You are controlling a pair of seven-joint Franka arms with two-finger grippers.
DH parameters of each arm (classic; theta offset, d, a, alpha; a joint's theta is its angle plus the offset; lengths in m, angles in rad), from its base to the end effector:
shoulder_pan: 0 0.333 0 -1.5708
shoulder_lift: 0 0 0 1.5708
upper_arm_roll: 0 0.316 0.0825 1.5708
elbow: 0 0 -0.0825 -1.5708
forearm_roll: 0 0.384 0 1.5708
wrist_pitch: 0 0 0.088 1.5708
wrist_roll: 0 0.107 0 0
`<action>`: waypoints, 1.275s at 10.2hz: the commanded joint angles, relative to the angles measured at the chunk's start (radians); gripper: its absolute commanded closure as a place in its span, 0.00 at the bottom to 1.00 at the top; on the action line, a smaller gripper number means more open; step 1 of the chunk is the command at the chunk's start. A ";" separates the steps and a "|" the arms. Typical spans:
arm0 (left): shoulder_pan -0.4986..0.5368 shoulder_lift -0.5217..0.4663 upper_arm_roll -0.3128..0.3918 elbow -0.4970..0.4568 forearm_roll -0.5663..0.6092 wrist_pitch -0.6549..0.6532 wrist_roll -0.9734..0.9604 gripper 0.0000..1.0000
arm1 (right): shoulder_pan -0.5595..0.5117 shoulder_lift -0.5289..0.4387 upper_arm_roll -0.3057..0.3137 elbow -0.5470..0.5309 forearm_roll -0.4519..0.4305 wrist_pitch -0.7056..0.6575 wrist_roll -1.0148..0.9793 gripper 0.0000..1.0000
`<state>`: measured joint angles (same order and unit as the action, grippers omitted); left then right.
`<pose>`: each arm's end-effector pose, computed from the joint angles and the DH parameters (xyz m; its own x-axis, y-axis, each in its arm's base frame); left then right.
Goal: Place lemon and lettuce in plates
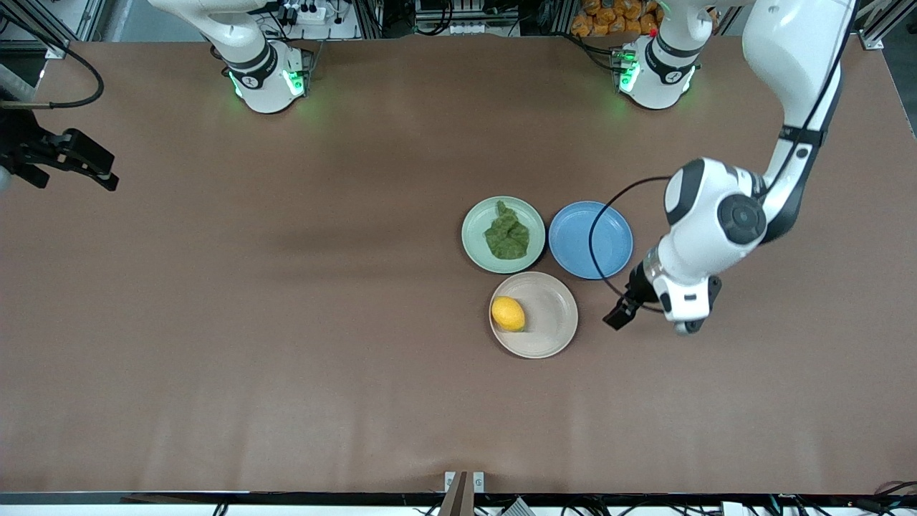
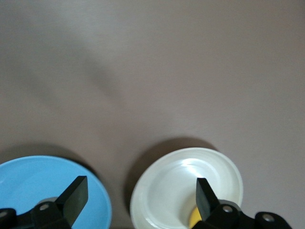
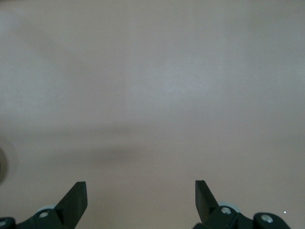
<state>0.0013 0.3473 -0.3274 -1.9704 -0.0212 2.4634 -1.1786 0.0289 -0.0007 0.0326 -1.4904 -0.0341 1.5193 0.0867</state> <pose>0.5960 -0.1910 0.3194 0.6286 0.7758 -0.0548 0.7687 -0.6092 0.1949 0.5487 0.0300 0.6581 0.9991 -0.0269 0.0325 -0.0280 -0.9991 0.0313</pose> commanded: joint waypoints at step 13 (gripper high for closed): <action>-0.022 -0.316 0.268 0.200 0.046 -0.637 0.700 0.00 | 0.057 -0.073 -0.108 -0.085 0.072 0.016 -0.090 0.00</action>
<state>0.1091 0.0687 -0.1829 -1.8020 0.0084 1.8983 -0.5221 0.0779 -0.0485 -0.0696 -1.5422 0.0318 1.5321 0.0086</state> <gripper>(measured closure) 0.000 0.000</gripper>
